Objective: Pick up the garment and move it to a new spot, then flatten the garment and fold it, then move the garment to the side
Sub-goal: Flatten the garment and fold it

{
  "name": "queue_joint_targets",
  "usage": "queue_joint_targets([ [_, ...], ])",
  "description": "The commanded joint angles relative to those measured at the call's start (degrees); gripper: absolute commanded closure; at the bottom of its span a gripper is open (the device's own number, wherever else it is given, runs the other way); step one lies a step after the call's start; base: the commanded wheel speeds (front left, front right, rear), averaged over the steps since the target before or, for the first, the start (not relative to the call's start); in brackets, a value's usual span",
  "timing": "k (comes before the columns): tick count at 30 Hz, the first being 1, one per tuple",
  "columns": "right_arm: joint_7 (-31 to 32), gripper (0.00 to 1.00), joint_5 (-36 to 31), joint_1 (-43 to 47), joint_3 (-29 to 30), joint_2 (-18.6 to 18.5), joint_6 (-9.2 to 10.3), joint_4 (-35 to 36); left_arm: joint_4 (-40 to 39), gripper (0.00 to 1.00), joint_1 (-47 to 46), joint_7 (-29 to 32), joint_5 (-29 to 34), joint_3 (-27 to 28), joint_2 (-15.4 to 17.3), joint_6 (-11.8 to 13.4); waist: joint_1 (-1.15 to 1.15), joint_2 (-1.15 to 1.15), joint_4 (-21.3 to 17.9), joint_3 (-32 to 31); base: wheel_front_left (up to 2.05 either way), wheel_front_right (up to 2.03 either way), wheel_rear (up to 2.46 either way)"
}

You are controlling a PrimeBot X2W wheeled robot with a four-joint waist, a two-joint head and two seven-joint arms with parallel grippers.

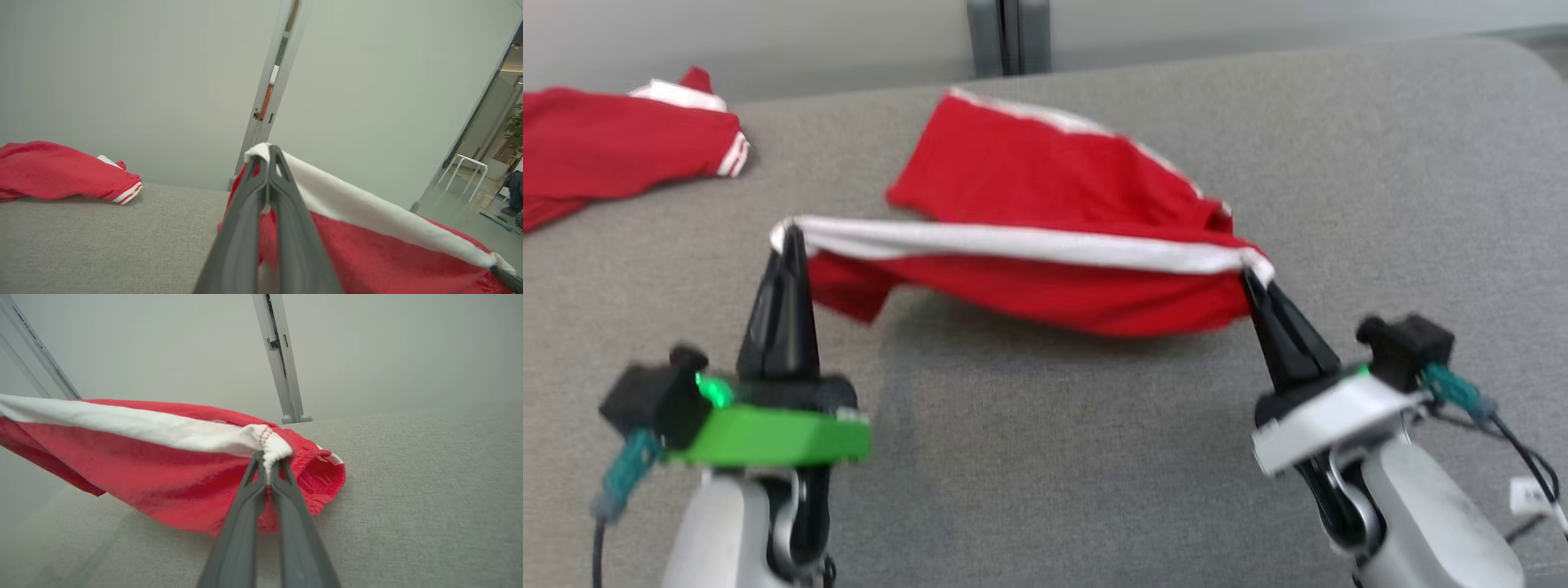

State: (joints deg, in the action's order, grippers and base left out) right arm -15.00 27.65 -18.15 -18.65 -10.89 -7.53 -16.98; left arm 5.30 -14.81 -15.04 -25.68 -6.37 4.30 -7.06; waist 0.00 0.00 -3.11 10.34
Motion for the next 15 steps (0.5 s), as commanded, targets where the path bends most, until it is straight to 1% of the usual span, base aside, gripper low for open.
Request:
queue_joint_targets([
  [1,-0.24,1.0,0.44,4.14,0.86,-0.71,0.08,2.52,-3.21,1.0,4.4,-0.19,0.87,-0.16,-0.31,-0.21,0.0,0.0,1.52,-6.66,0.0,0.0,0.0],
  [4,-0.22,1.0,0.52,11.56,3.82,-1.53,0.08,7.3,-9.35,1.0,11.76,-0.2,1.99,-1.44,-0.73,-0.06,0.0,0.0,2.45,-9.82,0.0,0.0,0.0],
  [9,1.02,1.0,-1.26,22.72,8.84,-1.73,0.08,16.11,-17.89,1.0,21.97,0.43,3.01,-4.56,-0.81,1.84,0.0,0.0,3.06,-12.01,0.0,0.0,0.0],
  [12,3.31,1.0,-2.41,27.38,10.78,-1.4,0.08,20.92,-20.72,1.0,25.58,2.12,2.83,-5.91,-0.74,2.48,0.0,0.0,2.94,-12.17,0.0,0.0,0.0],
  [15,6.06,1.0,-2.31,30.46,11.5,-0.56,0.08,24.34,-21.25,1.0,27.58,3.9,2.28,-6.67,-0.44,2.87,0.0,0.0,2.31,-11.78,0.0,0.0,0.0],
])
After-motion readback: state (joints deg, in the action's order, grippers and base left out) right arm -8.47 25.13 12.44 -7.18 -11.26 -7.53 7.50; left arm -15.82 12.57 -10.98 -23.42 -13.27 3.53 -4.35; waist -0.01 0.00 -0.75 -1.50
